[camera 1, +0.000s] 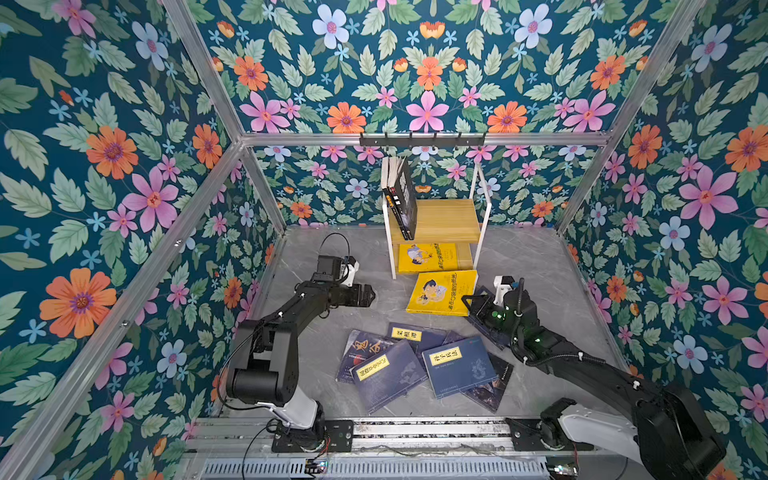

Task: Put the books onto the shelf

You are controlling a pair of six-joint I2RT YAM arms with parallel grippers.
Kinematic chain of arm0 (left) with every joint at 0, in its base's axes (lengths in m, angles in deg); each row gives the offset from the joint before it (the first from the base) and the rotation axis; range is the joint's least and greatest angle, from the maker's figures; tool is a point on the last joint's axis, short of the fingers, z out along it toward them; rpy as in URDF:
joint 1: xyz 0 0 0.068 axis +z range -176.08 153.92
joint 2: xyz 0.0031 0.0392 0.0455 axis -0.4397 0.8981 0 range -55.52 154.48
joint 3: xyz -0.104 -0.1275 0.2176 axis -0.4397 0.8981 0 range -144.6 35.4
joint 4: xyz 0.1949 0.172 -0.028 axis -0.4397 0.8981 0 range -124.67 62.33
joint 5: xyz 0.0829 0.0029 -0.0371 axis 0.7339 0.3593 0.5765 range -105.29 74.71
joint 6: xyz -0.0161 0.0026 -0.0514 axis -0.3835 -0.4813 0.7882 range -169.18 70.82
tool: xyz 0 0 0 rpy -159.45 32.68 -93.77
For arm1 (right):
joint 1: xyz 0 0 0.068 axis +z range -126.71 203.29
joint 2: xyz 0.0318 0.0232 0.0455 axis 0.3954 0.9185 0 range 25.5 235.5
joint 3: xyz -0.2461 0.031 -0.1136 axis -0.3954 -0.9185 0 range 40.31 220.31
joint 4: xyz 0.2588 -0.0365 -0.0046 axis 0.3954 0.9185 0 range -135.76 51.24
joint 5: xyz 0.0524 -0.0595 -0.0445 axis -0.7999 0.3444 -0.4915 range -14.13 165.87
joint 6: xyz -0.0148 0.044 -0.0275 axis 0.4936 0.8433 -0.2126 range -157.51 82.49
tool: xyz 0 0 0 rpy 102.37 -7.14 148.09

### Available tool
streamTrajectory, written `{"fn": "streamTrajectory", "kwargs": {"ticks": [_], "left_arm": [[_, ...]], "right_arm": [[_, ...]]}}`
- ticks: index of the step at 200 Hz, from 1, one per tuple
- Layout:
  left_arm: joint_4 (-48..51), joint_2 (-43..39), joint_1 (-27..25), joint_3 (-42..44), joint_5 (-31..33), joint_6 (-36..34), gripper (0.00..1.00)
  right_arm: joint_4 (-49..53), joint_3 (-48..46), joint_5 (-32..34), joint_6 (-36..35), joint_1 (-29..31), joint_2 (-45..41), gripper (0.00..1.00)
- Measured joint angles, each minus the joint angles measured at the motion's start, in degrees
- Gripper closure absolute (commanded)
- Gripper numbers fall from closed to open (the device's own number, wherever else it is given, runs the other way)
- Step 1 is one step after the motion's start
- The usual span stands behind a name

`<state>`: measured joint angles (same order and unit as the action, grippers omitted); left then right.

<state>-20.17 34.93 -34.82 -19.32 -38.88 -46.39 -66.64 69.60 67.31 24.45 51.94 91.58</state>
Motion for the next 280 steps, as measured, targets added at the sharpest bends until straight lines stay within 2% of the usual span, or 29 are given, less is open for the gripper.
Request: {"fn": "streamTrajectory", "kwargs": {"ticks": [111, 205, 244, 258, 280], "left_arm": [[-2.3, -4.5, 5.6, 2.8, -0.9, 0.3, 0.0], [-3.7, -6.4, 8.3, 4.0, -1.3, 1.7, 0.0], [-4.2, -6.9, 8.8, 4.3, -1.4, 1.8, 0.0], [-4.3, -7.1, 9.1, 4.4, -1.5, 2.0, 0.0], [-4.6, -7.1, 9.5, 4.7, -1.6, 2.5, 0.0]], "right_arm": [[-14.4, 5.8, -3.8, 3.5, -2.9, 14.7, 1.0], [-25.6, 13.4, -6.9, 8.3, -4.7, 30.9, 1.0], [-26.1, 16.0, -8.2, 9.3, -5.9, 35.8, 1.0], [-26.8, 16.2, -8.3, 10.4, -6.3, 37.5, 0.89], [-26.7, 16.2, -8.7, 12.6, -6.9, 39.2, 0.65]]}}
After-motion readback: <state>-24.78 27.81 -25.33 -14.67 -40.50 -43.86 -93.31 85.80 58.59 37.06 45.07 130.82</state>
